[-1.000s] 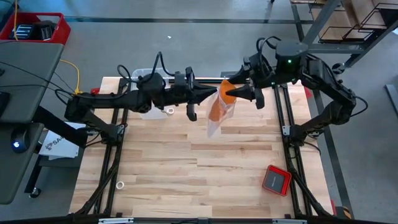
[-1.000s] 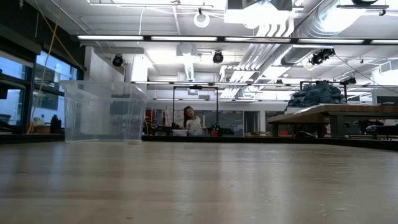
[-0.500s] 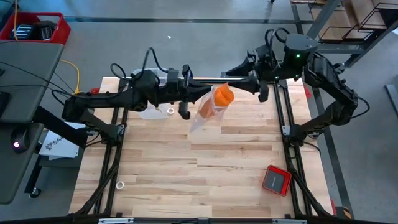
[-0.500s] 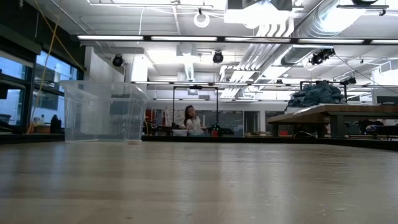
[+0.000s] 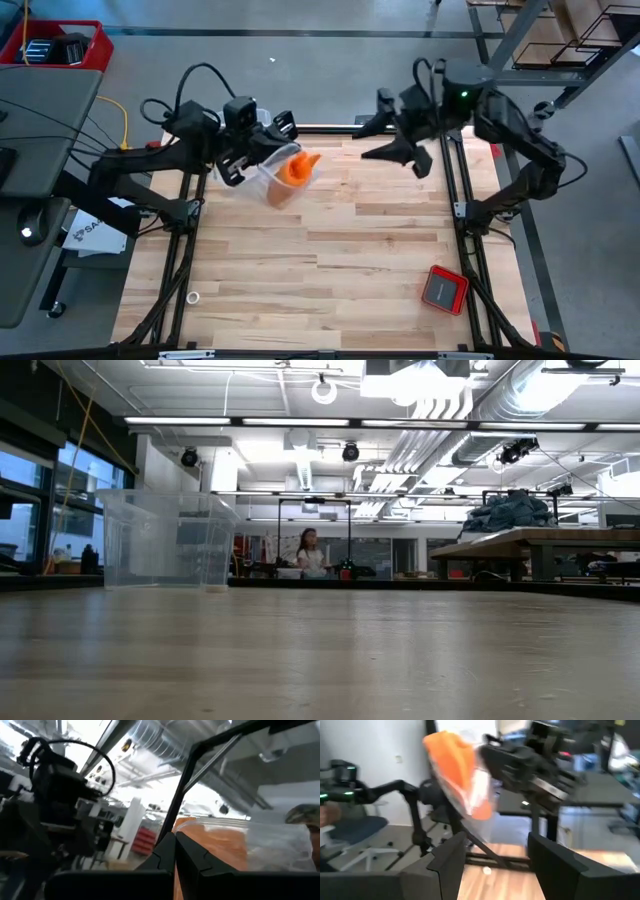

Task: Roll bandage
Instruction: Put the rolled orange bandage into the zip bag

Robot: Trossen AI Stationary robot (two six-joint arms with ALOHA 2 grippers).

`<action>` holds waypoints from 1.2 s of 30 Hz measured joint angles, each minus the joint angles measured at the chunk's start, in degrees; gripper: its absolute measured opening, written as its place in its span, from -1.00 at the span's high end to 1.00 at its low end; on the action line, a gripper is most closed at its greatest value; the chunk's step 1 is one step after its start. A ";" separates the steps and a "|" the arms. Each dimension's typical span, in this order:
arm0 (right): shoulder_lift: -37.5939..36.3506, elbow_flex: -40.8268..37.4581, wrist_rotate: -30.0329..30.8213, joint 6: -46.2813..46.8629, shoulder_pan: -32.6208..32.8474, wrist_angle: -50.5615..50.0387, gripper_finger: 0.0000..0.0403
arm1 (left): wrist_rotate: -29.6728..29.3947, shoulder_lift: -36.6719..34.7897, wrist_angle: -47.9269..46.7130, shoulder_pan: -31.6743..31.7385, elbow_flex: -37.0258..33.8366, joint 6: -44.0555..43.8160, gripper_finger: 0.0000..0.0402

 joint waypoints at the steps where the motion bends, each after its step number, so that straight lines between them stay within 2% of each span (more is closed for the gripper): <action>1: 0.57 -0.01 -0.76 -0.16 0.67 1.41 -0.02 | -0.02 0.27 1.05 0.00 0.00 -0.59 1.00; 8: 4.04 -0.02 -1.46 -2.28 3.06 7.77 -0.02 | -1.22 0.31 7.55 -0.07 -0.02 -0.84 1.00; 13: 6.69 -0.02 -0.17 -0.98 4.70 14.97 -0.02 | -2.85 0.40 8.64 0.35 -0.02 -0.67 1.00; 19: 10.57 -0.02 0.52 5.05 4.95 23.18 -0.02 | -3.01 0.40 8.61 0.37 -0.02 -0.55 1.00; 29: 11.70 -0.07 -3.50 7.45 6.35 27.05 -0.02 | -3.05 0.40 8.35 0.37 -0.02 1.15 1.00; 33: 11.68 -0.07 -3.40 8.22 7.38 27.87 -0.02 | -3.08 0.42 8.27 0.60 -0.02 1.71 1.00; 36: 11.68 -0.07 -0.82 7.65 8.05 27.86 -0.02 | -3.10 0.42 8.24 0.59 -0.02 1.41 1.00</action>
